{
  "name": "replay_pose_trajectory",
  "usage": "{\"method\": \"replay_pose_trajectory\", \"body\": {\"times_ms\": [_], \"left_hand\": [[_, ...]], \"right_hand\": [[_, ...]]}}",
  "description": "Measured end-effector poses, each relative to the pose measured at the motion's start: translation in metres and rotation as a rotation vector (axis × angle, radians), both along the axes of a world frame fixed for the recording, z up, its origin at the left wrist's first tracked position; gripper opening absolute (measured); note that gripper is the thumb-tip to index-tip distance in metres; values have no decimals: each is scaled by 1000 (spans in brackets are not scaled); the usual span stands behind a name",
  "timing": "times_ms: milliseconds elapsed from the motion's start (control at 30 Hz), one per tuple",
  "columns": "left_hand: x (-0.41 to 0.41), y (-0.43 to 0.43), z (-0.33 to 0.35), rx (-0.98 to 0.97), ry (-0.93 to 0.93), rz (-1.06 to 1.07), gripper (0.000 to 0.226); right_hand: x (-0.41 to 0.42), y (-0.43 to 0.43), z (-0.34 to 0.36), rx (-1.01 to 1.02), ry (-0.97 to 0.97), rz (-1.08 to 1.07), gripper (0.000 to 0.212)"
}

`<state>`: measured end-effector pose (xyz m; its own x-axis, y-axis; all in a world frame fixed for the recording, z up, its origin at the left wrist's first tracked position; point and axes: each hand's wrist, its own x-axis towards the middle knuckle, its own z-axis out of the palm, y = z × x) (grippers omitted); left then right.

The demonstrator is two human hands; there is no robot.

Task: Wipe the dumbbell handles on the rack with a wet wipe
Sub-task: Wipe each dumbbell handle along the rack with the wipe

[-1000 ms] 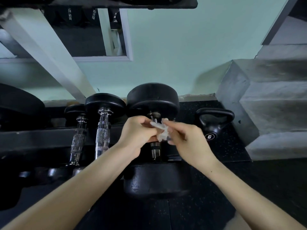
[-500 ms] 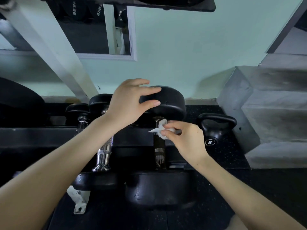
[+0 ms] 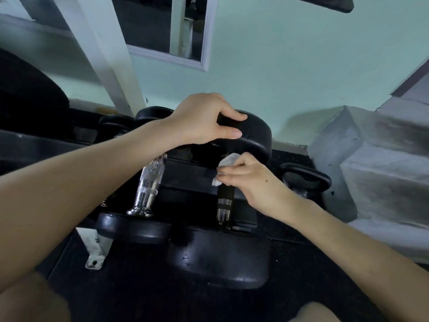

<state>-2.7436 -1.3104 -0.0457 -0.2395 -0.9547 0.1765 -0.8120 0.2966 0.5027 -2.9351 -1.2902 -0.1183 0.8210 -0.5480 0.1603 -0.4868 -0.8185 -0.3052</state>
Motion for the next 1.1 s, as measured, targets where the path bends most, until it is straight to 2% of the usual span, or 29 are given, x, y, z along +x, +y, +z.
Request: {"method": "replay_pose_trajectory", "body": {"times_ms": [67,133,200,300,467,600,667,733,833,900,1000,1100], "left_hand": [[-1,1,1,1,0,-4,40],[0,1,2,1,5,-4,41],[0,1,2,1,6,-7,41],[0,0,1,2,1,-17,42],[0,1,-1,-9,-11,-12,42],[-1,3,-1,-18,-21,-15,43],[-1,3,-1,-24,-38,-15,43],[-1,3,-1,-24,-49,-12,43],[-2,3,-1,-12,-48,-10,42],[-1,3,0,-8,-56,-8,42],[-2,3,0,-6,-65,-4,42],[-2,4,2,5,-48,12,41]], "right_hand": [[-1,6,7,67,6,53,31],[-5,20,10,290,-36,79,25],[-11,23,10,325,-67,127,27],[-14,11,3,249,-17,128,31],[-16,3,-1,-20,156,167,41],[-14,-2,3,-279,179,285,33],[-16,-13,6,-385,200,276,31],[-15,-22,9,-366,126,184,35],[-14,-9,3,-249,-6,106,29],[-17,5,-3,-224,6,173,31],[-20,6,2,-268,118,256,49],[-16,-11,7,-276,117,182,45]]}}
